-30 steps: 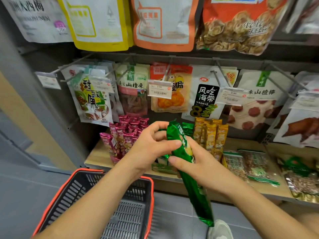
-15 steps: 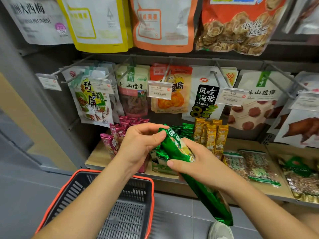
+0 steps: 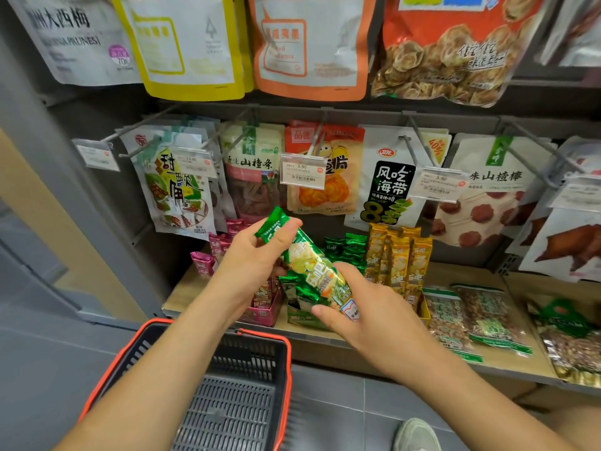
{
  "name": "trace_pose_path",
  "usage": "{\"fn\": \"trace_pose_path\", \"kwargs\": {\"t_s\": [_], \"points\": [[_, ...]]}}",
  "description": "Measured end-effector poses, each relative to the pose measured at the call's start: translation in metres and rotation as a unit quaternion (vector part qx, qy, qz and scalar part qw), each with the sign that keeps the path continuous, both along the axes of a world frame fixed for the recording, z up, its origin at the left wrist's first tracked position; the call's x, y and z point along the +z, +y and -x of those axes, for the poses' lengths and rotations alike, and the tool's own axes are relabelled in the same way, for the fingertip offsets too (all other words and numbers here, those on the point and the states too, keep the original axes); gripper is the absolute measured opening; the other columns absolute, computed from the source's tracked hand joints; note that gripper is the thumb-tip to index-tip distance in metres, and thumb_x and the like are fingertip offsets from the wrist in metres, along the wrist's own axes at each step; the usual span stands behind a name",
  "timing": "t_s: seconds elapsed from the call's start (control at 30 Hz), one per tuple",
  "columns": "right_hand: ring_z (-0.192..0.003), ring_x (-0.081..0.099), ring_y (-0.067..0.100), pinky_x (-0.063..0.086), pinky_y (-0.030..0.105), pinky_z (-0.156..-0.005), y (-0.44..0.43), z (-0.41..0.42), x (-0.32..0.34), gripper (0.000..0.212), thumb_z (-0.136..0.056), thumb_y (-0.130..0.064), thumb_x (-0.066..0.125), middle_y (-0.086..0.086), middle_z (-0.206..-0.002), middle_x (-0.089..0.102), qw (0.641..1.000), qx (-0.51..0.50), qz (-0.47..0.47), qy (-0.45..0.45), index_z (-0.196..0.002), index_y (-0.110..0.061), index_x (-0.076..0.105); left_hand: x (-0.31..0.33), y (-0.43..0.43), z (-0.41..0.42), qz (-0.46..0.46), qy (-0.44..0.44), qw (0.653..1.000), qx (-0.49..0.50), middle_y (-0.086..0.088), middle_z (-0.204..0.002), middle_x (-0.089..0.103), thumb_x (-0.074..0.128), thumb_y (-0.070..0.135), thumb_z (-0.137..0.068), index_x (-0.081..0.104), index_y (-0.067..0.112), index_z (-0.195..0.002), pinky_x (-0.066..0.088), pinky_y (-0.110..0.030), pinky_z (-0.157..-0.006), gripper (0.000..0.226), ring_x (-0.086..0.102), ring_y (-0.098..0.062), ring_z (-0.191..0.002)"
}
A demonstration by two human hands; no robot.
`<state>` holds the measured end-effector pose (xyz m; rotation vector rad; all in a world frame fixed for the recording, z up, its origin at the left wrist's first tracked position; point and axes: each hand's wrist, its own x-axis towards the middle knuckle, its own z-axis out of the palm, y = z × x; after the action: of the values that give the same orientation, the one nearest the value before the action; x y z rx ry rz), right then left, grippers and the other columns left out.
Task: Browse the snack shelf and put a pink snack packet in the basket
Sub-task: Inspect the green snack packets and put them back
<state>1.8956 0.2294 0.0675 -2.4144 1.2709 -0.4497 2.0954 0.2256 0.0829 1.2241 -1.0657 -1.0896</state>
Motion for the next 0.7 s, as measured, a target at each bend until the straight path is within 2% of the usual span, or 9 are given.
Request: {"fn": "trace_pose_path", "kwargs": {"t_s": [0.07, 0.17, 0.23, 0.3, 0.4, 0.5, 0.63, 0.7], "points": [[-0.088, 0.060, 0.017, 0.051, 0.038, -0.070, -0.001, 0.000, -0.001, 0.063, -0.089, -0.066, 0.045, -0.007, -0.104, 0.059, 0.999, 0.005, 0.037, 0.010, -0.140, -0.039, 0.018, 0.000, 0.001, -0.002, -0.015, -0.012, 1.000, 0.004, -0.002, -0.088, 0.073, 0.071, 0.062, -0.067, 0.073, 0.022, -0.097, 0.053, -0.025, -0.055, 0.050, 0.067, -0.015, -0.078], [-0.097, 0.057, 0.014, 0.049, 0.036, -0.082, -0.004, 0.001, -0.001, 0.069, -0.090, -0.064, 0.045, -0.006, -0.116, 0.055, 0.998, 0.049, -0.046, -0.016, -0.147, -0.041, 0.013, -0.001, 0.000, -0.003, -0.001, 0.052, 0.998, 0.029, -0.005, -0.086, 0.074, 0.076, 0.051, -0.065, 0.074, 0.017, -0.087, 0.055, -0.025, -0.059, 0.041, 0.070, -0.015, -0.078], [-0.083, 0.057, 0.003, 0.047, 0.026, -0.074, -0.008, 0.001, 0.001, 0.070, -0.088, -0.065, 0.043, -0.010, -0.106, 0.060, 0.987, 0.072, -0.129, -0.068, -0.148, -0.042, 0.016, -0.002, -0.002, -0.002, 0.011, 0.095, 0.994, 0.050, -0.004, -0.081, 0.073, 0.077, 0.043, -0.066, 0.074, 0.015, -0.083, 0.054, -0.024, -0.059, 0.033, 0.070, -0.013, -0.074], [-0.069, 0.057, 0.001, 0.045, 0.020, -0.065, -0.009, 0.000, 0.001, 0.068, -0.084, -0.065, 0.045, -0.011, -0.093, 0.063, 0.970, 0.076, -0.180, -0.146, -0.146, -0.040, 0.028, -0.002, -0.004, 0.000, 0.015, 0.158, 0.985, 0.061, 0.000, -0.076, 0.072, 0.077, 0.037, -0.065, 0.072, 0.015, -0.080, 0.052, -0.021, -0.054, 0.027, 0.068, -0.009, -0.067], [-0.063, 0.057, 0.001, 0.043, 0.019, -0.056, -0.006, -0.002, -0.001, 0.057, -0.083, -0.064, 0.047, -0.012, -0.084, 0.066, 0.962, 0.066, -0.175, -0.200, -0.134, -0.040, 0.044, 0.000, -0.005, 0.006, 0.000, 0.217, 0.975, 0.046, 0.002, -0.072, 0.070, 0.075, 0.031, -0.066, 0.065, 0.011, -0.087, 0.049, -0.019, -0.049, 0.031, 0.065, -0.007, -0.062], [-0.060, 0.057, 0.001, 0.040, 0.016, -0.053, -0.003, -0.004, -0.003, 0.058, -0.081, -0.066, 0.046, -0.013, -0.078, 0.066, 0.967, 0.043, -0.154, -0.200, -0.131, -0.038, 0.046, -0.003, -0.003, 0.016, -0.014, 0.198, 0.980, 0.011, 0.001, -0.076, 0.070, 0.076, 0.030, -0.063, 0.063, 0.011, -0.091, 0.053, -0.022, -0.054, 0.037, 0.067, -0.010, -0.067], [-0.061, 0.057, 0.000, 0.040, 0.014, -0.053, -0.005, -0.005, -0.005, 0.055, -0.085, -0.064, 0.046, -0.023, -0.077, 0.064, 0.970, 0.027, -0.148, -0.191, -0.132, -0.037, 0.044, -0.009, -0.001, 0.023, -0.033, 0.164, 0.985, -0.042, -0.013, -0.095, 0.073, 0.077, 0.032, -0.065, 0.064, 0.008, -0.097, 0.056, -0.027, -0.062, 0.041, 0.070, -0.018, -0.078], [-0.065, 0.059, 0.000, 0.045, 0.018, -0.059, -0.005, -0.005, -0.004, 0.063, -0.082, -0.070, 0.040, -0.018, -0.078, 0.064, 0.968, 0.036, -0.177, -0.177, -0.136, -0.037, 0.041, -0.010, -0.002, 0.023, -0.037, 0.137, 0.989, -0.038, -0.015, -0.095, 0.073, 0.077, 0.033, -0.067, 0.064, 0.008, -0.096, 0.056, -0.029, -0.063, 0.040, 0.070, -0.021, -0.079]]}}
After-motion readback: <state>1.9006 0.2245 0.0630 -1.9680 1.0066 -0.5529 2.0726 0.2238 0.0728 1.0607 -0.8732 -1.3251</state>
